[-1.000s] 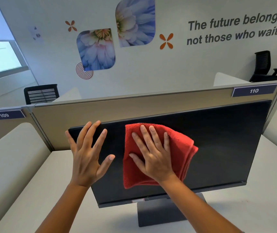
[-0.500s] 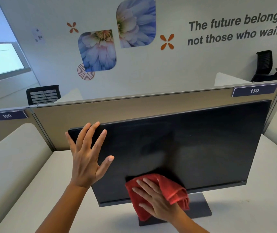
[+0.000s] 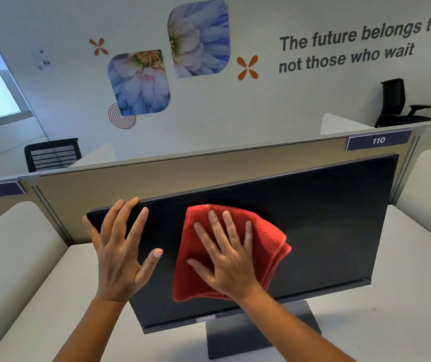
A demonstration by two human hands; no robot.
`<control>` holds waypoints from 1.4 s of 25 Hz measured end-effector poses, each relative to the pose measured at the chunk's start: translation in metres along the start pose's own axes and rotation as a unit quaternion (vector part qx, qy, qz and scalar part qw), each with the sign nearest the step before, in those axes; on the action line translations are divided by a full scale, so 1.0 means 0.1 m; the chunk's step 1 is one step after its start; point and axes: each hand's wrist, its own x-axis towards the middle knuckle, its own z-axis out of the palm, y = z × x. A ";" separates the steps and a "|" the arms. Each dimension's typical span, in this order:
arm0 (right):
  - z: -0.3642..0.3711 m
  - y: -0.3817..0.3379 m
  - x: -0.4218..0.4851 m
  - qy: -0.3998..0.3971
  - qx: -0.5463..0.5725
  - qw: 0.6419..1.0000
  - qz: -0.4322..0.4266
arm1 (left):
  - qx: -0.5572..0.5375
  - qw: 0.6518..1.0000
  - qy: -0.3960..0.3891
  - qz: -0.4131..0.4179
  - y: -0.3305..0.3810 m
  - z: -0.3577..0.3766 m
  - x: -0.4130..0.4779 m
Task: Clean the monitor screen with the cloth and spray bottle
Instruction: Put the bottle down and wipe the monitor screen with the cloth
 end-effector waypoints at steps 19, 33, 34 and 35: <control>-0.55 1.63 -0.03 0.133 -0.020 0.920 0.368 | 0.133 0.991 -0.021 0.022 -0.13 0.20 -0.06; -0.09 -0.31 0.61 0.066 -0.004 0.975 0.214 | -0.015 0.997 0.004 -0.073 -0.43 -0.01 -0.14; 0.00 -0.53 0.61 0.054 -0.006 0.984 0.170 | -0.026 0.997 0.001 -0.076 -0.44 -0.02 -0.14; 0.11 -0.75 0.58 0.046 -0.007 0.991 0.122 | -0.037 0.996 -0.002 -0.077 -0.45 -0.04 -0.15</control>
